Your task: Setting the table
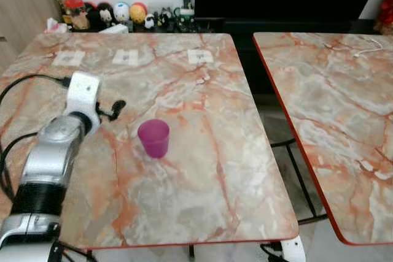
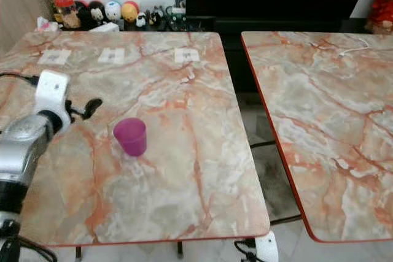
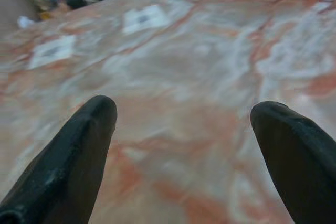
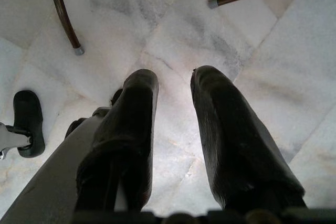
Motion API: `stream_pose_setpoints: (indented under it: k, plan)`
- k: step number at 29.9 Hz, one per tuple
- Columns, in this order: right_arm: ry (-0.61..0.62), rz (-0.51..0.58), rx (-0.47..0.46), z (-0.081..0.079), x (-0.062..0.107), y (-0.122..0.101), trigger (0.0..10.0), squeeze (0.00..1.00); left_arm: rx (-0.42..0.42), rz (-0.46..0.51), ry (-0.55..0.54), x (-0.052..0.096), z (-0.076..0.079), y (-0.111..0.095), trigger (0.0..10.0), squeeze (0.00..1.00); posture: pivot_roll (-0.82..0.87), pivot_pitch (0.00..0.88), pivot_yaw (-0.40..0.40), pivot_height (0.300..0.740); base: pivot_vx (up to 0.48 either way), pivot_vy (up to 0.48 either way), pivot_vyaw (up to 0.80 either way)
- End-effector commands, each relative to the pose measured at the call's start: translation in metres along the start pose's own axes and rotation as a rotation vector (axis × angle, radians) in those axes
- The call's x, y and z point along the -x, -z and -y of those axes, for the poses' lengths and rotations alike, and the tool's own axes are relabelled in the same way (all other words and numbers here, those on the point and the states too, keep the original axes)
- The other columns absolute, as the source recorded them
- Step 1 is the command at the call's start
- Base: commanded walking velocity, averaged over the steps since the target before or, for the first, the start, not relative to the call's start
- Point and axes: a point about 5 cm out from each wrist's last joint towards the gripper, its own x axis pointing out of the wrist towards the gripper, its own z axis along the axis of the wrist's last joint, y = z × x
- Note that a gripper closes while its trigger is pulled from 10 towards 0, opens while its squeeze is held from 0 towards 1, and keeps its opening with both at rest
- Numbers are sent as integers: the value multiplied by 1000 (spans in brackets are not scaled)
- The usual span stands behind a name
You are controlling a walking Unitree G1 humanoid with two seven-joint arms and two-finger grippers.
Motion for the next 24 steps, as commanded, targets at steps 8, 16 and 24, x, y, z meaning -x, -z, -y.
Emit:
stream_pose_setpoints:
  k: [8, 16, 24]
  plan:
    - [8, 2, -18, 3, 1, 5, 10000, 0, 127, 304, -125, 25, -9, -11, 10000, 0, 157, 30, -68, 740, 0, 0, 0]
    - [14, -6, -16, 6, 2, 6, 10000, 0, 124, 315, -163, 36, -7, 1, 10000, 0, 159, 40, -76, 740, 0, 0, 0]
    - [18, -7, -29, 6, 2, 7, 10000, 0, 131, 294, -226, 37, -6, 12, 10000, 0, 152, 41, -68, 740, 0, 0, 0]
